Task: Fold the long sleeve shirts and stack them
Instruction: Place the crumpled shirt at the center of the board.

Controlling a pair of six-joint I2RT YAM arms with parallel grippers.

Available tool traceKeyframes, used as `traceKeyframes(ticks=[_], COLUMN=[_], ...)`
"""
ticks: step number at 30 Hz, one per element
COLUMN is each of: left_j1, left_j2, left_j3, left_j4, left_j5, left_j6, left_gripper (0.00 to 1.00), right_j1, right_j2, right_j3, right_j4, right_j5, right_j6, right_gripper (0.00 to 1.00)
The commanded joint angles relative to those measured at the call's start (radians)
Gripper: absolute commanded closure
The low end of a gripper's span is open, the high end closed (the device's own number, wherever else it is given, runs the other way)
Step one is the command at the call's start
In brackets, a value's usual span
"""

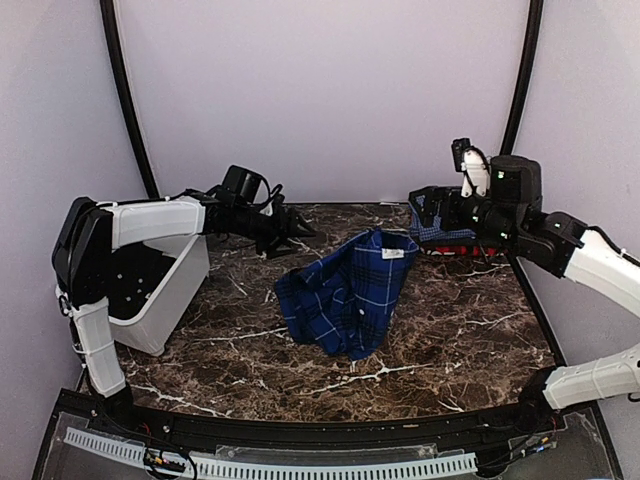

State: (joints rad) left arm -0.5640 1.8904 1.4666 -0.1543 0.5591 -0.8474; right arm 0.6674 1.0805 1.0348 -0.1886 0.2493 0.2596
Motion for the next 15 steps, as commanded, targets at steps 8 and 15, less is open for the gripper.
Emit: traceKeyframes(ticks=[8,15], left_j1=[0.010,-0.005], left_j2=[-0.162,-0.307], left_j3=[-0.110,-0.255], left_j4=[-0.164,-0.142], left_j5=[-0.181,-0.209], left_j6=[0.113,0.120], left_gripper=[0.29,0.29], right_j1=[0.049,0.053], right_j2=[0.089,0.132], right_j3=[-0.061,-0.057], right_j4=[-0.082,-0.121], right_j5=[-0.120,-0.048], right_j6=[0.002,-0.001], right_gripper=[0.01,0.01])
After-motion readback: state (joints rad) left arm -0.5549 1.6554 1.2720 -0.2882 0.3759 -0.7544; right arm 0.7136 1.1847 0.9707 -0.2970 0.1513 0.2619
